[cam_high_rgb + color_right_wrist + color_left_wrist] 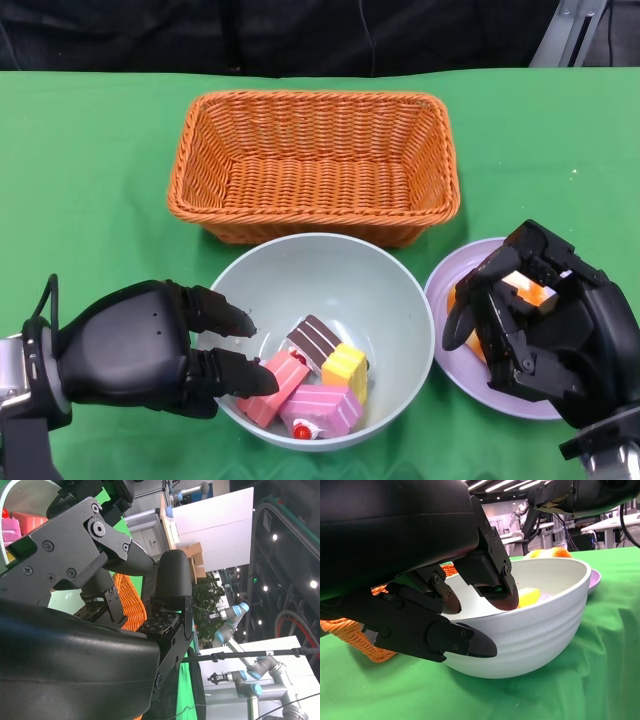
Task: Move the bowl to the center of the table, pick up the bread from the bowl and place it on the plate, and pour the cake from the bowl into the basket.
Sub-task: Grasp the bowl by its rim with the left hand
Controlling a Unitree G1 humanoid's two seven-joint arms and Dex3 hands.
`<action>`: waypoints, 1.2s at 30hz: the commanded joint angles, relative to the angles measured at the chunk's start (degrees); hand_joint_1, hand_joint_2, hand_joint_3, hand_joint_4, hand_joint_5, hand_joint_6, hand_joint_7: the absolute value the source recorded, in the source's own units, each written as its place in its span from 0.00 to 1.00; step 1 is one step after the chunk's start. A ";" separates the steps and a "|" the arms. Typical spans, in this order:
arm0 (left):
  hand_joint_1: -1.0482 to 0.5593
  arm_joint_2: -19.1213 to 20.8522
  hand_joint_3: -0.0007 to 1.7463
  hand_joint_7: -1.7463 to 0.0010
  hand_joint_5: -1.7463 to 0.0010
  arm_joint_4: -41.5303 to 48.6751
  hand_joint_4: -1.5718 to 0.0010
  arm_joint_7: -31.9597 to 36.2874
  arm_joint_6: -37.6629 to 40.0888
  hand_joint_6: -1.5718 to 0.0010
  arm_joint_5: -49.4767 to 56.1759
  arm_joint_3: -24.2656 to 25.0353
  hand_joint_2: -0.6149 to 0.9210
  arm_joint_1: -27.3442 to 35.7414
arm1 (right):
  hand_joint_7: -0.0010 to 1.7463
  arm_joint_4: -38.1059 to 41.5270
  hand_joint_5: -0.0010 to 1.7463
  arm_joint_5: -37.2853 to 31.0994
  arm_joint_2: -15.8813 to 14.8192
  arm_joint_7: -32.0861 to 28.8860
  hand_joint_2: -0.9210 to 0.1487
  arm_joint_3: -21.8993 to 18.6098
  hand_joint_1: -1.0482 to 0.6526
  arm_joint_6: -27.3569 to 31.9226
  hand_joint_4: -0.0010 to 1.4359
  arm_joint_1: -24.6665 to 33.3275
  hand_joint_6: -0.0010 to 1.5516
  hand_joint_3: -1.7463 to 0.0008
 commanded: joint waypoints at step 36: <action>0.44 -2.25 0.08 0.97 0.93 4.81 0.36 -5.83 0.97 0.37 -8.68 -6.27 1.00 -2.59 | 0.75 -0.73 0.94 -0.37 0.12 -0.89 0.41 0.94 0.54 -0.92 0.52 1.01 0.43 0.34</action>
